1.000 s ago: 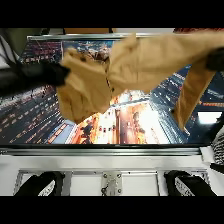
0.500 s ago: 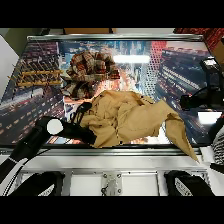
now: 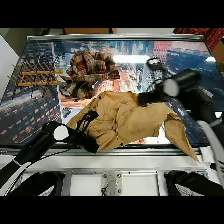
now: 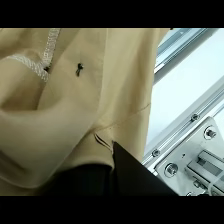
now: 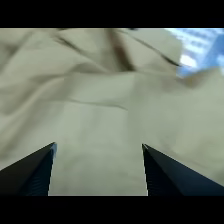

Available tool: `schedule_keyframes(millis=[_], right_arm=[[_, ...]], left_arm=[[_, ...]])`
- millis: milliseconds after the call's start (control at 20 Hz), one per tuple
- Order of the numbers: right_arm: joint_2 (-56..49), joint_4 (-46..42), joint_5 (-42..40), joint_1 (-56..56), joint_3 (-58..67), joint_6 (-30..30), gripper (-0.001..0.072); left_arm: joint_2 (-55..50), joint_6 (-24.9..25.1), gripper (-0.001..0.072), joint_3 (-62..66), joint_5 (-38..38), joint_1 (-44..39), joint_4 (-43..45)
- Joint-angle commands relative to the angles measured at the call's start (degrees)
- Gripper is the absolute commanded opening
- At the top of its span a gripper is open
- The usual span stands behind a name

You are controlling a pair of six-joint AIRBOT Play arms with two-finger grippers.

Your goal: Fold the clothes and pants, and hang the long-sleeved shirts on hangers.

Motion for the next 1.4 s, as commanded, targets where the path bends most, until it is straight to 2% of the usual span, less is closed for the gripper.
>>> schedule_keyframes(millis=[0,250,450,650,700,750,800,850,1050,1200,1350], right_arm=[[-15.32,-0.15,-0.81,8.02,6.93,5.77,0.0589],[-26.38,0.61,2.21,12.57,13.51,7.69,0.059],[-28.44,0.26,6.23,14.01,13.49,7.78,0.059],[-28.72,-6.38,11.63,14.01,13.49,7.04,0.0587],[-28.72,-8.61,12.92,14.01,13.49,5.29,0.0521],[-28.57,-11.06,14.25,14.01,13.49,2.67,0.0226],[-28.06,-13.44,14.95,13.97,13.49,1.36,0.0053],[-26.8,-15.34,14.97,13.7,13.49,0.39,0.0016],[-14.51,-15.65,13.53,11.39,13.46,0.33,0.0015],[-1.66,-14.38,13.53,11.45,10.86,6.01,0.0015],[10.47,-12.98,12.02,14.53,0.9,13.88,0.0015]], left_arm=[[0.0,-0.02,0.0015,-0.07,-0.13,-0.13,-0.04],[-0.02,-0.02,0.0014,-0.07,0.35,-0.13,-0.04],[-0.02,-0.04,0.0015,-0.07,1.66,-0.13,-0.09],[0.0,-0.09,0.0014,-0.07,1.62,-0.13,-0.09],[0.0,-0.09,0.0014,-0.07,1.44,-0.13,-0.04],[0.0,-0.13,0.0015,-0.07,1.22,-0.09,0.0],[0.0,-0.2,0.0015,0.26,0.74,0.42,0.04],[0.0,-0.33,0.0014,1.49,-0.35,1.6,0.02],[0.0,-0.28,0.0014,12.96,-5.84,6.75,0.02],[0.0,-0.35,0.0014,17.57,-6.71,5.16,-0.11],[0.0,-2.71,0.0015,15.23,-5.49,-0.74,-0.13]])
